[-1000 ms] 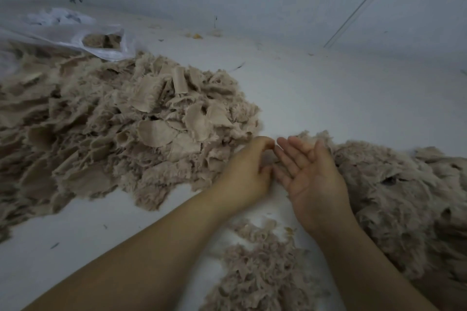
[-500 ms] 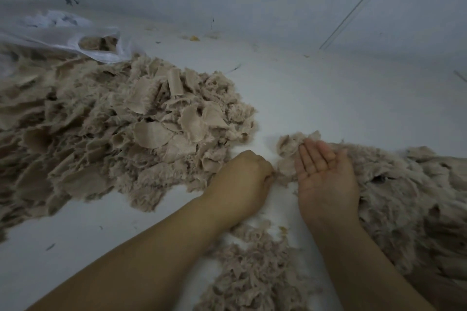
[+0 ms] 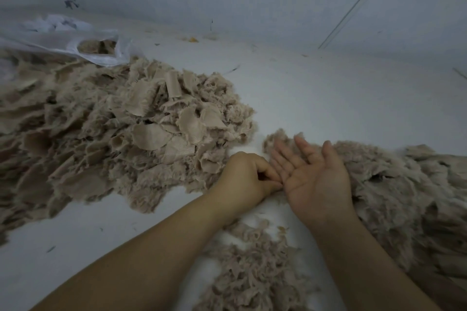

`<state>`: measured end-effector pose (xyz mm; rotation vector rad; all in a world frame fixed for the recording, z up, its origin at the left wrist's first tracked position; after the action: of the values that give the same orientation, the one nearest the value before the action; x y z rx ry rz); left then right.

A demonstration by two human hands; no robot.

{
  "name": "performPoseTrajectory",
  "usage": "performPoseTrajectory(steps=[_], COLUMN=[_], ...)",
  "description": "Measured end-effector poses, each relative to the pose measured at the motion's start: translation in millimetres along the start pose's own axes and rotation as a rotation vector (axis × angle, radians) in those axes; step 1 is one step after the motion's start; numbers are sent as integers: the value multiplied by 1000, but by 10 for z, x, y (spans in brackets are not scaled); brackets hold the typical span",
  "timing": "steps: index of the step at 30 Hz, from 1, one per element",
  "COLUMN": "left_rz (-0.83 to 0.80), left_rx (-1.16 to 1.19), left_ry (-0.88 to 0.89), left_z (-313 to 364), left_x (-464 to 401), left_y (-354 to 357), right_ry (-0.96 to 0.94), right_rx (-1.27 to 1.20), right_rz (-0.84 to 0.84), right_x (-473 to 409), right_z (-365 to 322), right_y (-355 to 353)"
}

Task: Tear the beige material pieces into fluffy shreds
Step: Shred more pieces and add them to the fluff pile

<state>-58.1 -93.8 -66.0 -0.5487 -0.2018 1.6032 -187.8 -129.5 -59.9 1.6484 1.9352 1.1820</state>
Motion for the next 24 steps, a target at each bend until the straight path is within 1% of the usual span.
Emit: performPoseTrajectory(steps=[2,5,6,9,10,11,15,19,24], left_rz=[-3,21,25,45,60,71,81,76,90], left_rx=[70,144,216,627,713,751,694,664,848], left_ry=[-66,-90,-99,-113,-102,-94,-96,-106,-176], left_z=[-3,27,33,63,72,78,27,12,32], left_x=[21,60,71,68,61,57,71,54,57], left_y=[-57,-200,-250,-362,-381,-386,-283,-198,-150], right_ry=[31,-10,-17,-30,-32,-37,-83,-87,-77], right_rx=[0,4,2,34,47,72,295,321,320], right_rz=[24,52,55,65,60,48,-24,-95,-58], right_x=[-1,-5,-10,-18,-16,-14,-4,1,-36], right_z=[-13,-38,-38,-41,-35,-20,65,66,69], right_y=[-5,-35,-45,-51,-40,-32,-23,-33,-70])
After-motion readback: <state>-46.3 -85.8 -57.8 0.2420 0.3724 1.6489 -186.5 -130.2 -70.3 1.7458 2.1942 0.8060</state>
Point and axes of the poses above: each hand's wrist, its own x-axis away from the middle knuckle, its own y-axis out of the palm, z = x × y, the point moved 1 cm from there along -x, towards the middle knuckle, and after that the axes turned 2 degrees about -z, right-handed, at the moved point
